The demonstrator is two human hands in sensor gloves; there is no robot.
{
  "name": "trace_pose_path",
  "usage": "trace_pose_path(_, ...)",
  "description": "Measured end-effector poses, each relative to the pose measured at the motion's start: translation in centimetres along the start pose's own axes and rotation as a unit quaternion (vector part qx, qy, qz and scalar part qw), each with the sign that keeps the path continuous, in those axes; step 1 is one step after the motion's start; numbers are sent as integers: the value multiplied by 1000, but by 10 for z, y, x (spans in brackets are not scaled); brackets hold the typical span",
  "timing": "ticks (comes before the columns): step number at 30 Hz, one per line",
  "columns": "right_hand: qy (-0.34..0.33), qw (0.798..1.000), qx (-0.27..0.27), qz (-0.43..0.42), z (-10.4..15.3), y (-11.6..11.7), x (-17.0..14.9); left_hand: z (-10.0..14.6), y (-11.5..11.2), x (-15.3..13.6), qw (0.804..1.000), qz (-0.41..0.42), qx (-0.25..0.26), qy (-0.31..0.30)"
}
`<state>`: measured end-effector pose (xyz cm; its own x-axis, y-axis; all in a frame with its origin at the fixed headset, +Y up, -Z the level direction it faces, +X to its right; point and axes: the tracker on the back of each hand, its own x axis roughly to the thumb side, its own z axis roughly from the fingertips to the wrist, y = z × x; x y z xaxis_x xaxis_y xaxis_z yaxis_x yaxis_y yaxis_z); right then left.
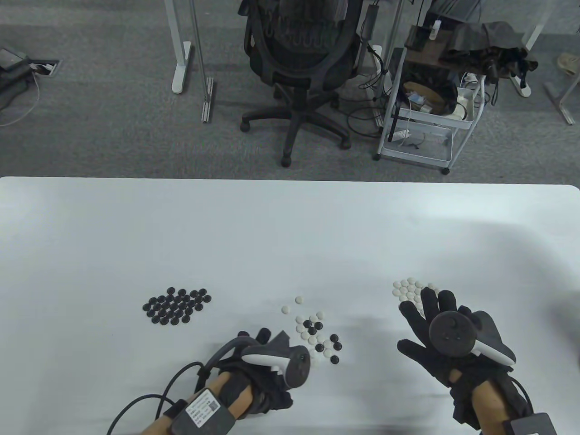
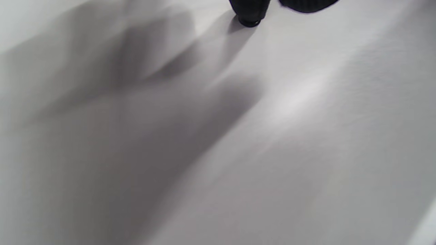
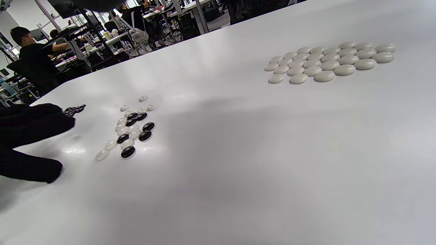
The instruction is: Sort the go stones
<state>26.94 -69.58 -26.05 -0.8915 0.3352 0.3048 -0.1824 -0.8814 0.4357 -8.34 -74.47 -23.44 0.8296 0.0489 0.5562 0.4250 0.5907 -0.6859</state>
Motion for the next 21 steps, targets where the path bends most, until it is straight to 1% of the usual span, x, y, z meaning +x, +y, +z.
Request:
trace_pose_path(1,1,1000,1,1,0,0,0,6,-5,-22,999,25,4,28)
trace_pose_path(2,1,1000,2,1,0,0,0,9,-8,-32,999,35,5,41)
trace_pose_path(3,2,1000,2,2,-1,1,0,13,-12,-53,996,61,6,65)
trace_pose_path(4,4,1000,2,4,-1,1,1,16,-14,-66,993,79,6,82)
trace_pose_path(6,5,1000,3,4,-1,1,1,22,-20,-102,984,125,9,125)
trace_pose_path(9,6,1000,3,3,-1,1,1,25,-26,-139,970,150,13,189)
trace_pose_path(12,7,1000,5,3,-1,1,1,23,-27,-158,960,201,20,196)
trace_pose_path(19,10,1000,8,1,-1,1,1,15,-20,-168,955,197,24,219)
trace_pose_path(21,10,1000,7,0,-1,0,1,13,-16,-167,956,180,25,231)
